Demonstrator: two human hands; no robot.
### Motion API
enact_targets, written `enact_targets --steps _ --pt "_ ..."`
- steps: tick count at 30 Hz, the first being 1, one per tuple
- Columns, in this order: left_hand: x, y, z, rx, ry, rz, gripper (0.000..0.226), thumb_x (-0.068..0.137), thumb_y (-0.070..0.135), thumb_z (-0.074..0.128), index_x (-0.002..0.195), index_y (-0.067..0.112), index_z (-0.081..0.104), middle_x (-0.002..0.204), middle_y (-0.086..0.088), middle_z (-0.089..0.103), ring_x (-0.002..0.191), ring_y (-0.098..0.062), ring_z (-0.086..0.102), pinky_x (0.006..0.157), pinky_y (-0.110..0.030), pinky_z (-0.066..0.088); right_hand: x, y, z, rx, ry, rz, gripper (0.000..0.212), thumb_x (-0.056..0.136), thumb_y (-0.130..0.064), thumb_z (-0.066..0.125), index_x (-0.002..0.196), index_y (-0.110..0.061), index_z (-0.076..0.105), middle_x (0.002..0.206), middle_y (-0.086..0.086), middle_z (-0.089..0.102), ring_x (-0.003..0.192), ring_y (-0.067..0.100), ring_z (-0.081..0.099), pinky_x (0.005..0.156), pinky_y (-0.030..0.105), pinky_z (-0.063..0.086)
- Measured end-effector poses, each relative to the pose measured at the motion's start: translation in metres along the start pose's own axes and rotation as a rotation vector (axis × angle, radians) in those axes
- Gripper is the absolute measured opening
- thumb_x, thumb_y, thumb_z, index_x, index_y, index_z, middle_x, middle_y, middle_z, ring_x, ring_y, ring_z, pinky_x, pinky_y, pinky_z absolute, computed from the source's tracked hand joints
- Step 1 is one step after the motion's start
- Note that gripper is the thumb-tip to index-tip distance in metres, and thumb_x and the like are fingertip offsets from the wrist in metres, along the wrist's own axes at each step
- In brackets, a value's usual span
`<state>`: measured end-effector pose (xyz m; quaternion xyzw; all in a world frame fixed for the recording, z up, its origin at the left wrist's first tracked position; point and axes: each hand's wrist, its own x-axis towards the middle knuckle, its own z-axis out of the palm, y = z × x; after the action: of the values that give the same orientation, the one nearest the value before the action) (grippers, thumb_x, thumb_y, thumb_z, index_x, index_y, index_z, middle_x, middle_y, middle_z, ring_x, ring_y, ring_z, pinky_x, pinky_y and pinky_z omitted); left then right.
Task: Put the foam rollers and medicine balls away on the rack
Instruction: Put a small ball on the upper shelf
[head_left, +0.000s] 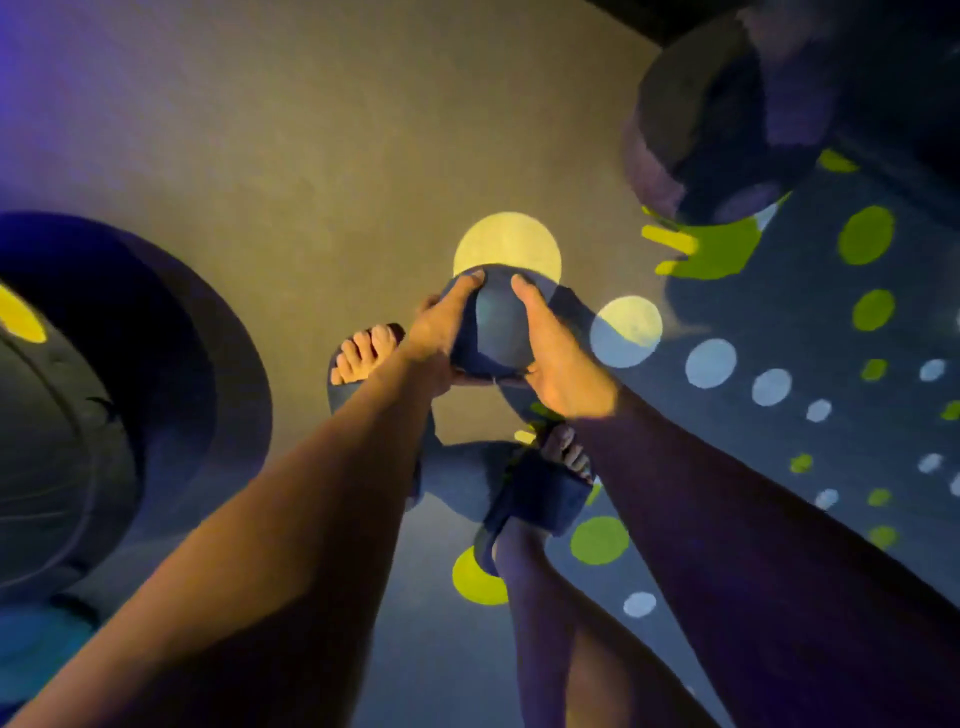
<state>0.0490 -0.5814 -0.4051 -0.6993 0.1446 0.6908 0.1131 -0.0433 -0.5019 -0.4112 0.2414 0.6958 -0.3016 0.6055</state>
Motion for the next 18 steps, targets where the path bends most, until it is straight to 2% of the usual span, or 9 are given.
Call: enact_targets --steps 2,5,7,8,10,13,15,17,18 --pt "-0.032 -0.003 -0.004 -0.051 -0.008 -0.002 0.074 0.078 0.06 0.075 0.137 0.023 0.048 0.132 -0.003 0.056 0.102 -0.029 0.063 0.069 -0.06 0.061 -0.048 -0.009 0.002 -0.083 0.031 -0.013 0.05 0.078 -0.069 0.07 0.109 -0.032 0.059 0.117 -0.005 0.065 0.104 0.025 0.066 0.069 0.046 0.062" --pt "-0.121 -0.003 -0.006 -0.073 0.082 0.044 0.067 0.08 0.054 0.078 0.127 0.018 0.047 0.103 0.012 0.046 0.094 -0.007 0.053 0.066 -0.053 0.062 -0.126 -0.027 -0.003 -0.196 0.064 -0.061 0.034 0.086 -0.057 0.07 0.101 -0.03 0.055 0.12 0.002 0.062 0.109 0.028 0.062 0.088 0.047 0.057" --pt "-0.193 0.001 -0.005 -0.154 0.102 0.074 0.07 0.078 0.052 0.081 0.13 0.021 0.045 0.099 0.012 0.045 0.093 -0.009 0.054 0.06 -0.045 0.062 -0.197 -0.047 -0.005 -0.235 0.084 -0.116 0.04 0.086 -0.054 0.072 0.112 -0.025 0.059 0.115 0.003 0.063 0.103 0.026 0.063 0.085 0.039 0.055" --pt "-0.237 0.008 -0.007 -0.211 0.096 0.071 0.068 0.077 0.052 0.081 0.127 0.025 0.044 0.102 0.013 0.047 0.092 -0.011 0.056 0.066 -0.049 0.062 -0.24 -0.058 -0.003 -0.249 0.085 -0.132 0.051 0.084 -0.055 0.073 0.121 -0.022 0.059 0.115 0.002 0.063 0.102 0.025 0.063 0.082 0.037 0.054" --pt "-0.337 0.027 -0.01 -0.281 0.066 0.066 0.07 0.074 0.055 0.083 0.123 0.025 0.044 0.114 0.004 0.054 0.098 -0.024 0.062 0.076 -0.061 0.059 -0.335 -0.082 -0.001 -0.262 0.082 -0.164 0.072 0.072 -0.065 0.075 0.127 -0.02 0.06 0.122 0.004 0.066 0.106 0.027 0.066 0.085 0.041 0.057" --pt "-0.479 0.05 -0.016 -0.295 0.058 0.179 0.081 0.059 0.067 0.085 0.12 0.028 0.047 0.128 -0.008 0.053 0.108 -0.035 0.062 0.069 -0.062 0.06 -0.474 -0.12 -0.004 -0.285 0.097 -0.305 0.094 0.053 -0.078 0.074 0.125 -0.022 0.059 0.128 0.006 0.065 0.109 0.03 0.066 0.088 0.05 0.06" --pt "-0.567 0.068 -0.019 -0.312 0.02 0.329 0.074 0.066 0.066 0.081 0.121 0.03 0.047 0.126 -0.005 0.055 0.108 -0.031 0.063 0.068 -0.059 0.061 -0.571 -0.153 -0.004 -0.336 0.079 -0.421 0.094 0.059 -0.079 0.071 0.132 -0.022 0.054 0.126 0.001 0.061 0.115 0.028 0.063 0.092 0.047 0.058" --pt "-0.643 0.087 -0.016 -0.297 -0.014 0.467 0.063 0.076 0.062 0.075 0.122 0.028 0.046 0.122 -0.002 0.059 0.106 -0.027 0.064 0.07 -0.058 0.061 -0.655 -0.18 -0.01 -0.353 0.111 -0.574 0.081 0.073 -0.071 0.071 0.132 -0.02 0.054 0.125 -0.002 0.059 0.117 0.02 0.059 0.101 0.037 0.05" --pt "-0.68 0.096 -0.013 -0.294 -0.045 0.546 0.06 0.079 0.061 0.073 0.121 0.027 0.047 0.12 -0.001 0.062 0.104 -0.025 0.066 0.07 -0.059 0.061 -0.692 -0.194 -0.015 -0.334 0.119 -0.662 0.078 0.072 -0.07 0.072 0.13 -0.019 0.056 0.126 -0.006 0.06 0.115 0.016 0.058 0.102 0.032 0.047"
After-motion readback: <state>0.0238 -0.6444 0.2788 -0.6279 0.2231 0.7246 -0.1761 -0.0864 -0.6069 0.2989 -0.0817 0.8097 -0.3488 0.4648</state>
